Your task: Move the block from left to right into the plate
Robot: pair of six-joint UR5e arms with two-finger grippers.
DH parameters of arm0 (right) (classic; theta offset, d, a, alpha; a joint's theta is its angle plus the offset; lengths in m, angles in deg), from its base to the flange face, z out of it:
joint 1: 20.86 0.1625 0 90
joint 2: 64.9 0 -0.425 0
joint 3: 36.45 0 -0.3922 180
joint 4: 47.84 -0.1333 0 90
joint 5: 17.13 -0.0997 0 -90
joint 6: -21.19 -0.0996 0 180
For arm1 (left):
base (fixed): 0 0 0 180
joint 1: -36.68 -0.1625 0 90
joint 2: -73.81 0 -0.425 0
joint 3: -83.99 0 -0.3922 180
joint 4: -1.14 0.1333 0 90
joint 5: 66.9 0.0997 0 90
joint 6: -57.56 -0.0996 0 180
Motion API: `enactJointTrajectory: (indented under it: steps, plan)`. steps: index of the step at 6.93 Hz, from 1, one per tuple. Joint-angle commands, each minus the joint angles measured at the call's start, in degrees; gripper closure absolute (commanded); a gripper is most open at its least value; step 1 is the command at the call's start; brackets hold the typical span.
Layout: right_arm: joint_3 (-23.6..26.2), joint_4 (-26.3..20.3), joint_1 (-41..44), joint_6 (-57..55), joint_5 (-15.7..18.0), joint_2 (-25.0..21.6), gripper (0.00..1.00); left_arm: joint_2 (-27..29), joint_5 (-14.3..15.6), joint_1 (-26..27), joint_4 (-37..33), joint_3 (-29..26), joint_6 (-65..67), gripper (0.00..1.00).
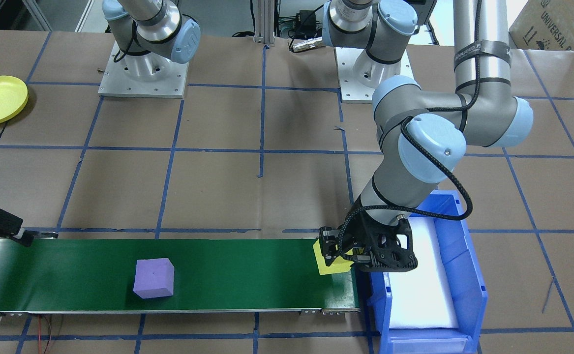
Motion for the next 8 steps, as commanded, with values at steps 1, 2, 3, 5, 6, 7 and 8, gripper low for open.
enactJointTrajectory:
  steps: [1,2,3,5,6,7,8]
  plan:
    - [0.1,0.1,0.0,0.0,0.0,0.0,0.0,3.0,0.2,0.0,5.4,0.2,-0.1,0.34]
    - [0.0,0.1,0.0,0.0,0.1,0.0,0.0,4.0,0.5,0.0,7.0,-0.8,-0.1,0.0]
    - [-0.3,0.1,0.0,0.0,0.6,0.0,0.0,3.3,0.5,0.0,7.0,-0.9,-0.2,0.0]
    - [-0.5,0.1,0.0,0.0,0.2,0.5,0.0,-2.1,5.2,-0.1,5.9,-2.7,-3.2,0.0]
    - [-0.5,0.1,0.0,0.0,0.2,0.5,0.0,-6.6,8.7,-0.3,-3.6,-3.1,-3.2,0.0]
    - [-0.7,0.1,0.0,0.0,0.2,0.5,0.0,-11.5,10.9,-0.7,-13.2,-3.1,-3.2,0.0]
    - [-1.0,0.1,0.0,0.1,0.3,0.4,0.0,-16.8,12.2,-1.4,-22.2,-2.6,-3.2,0.0]
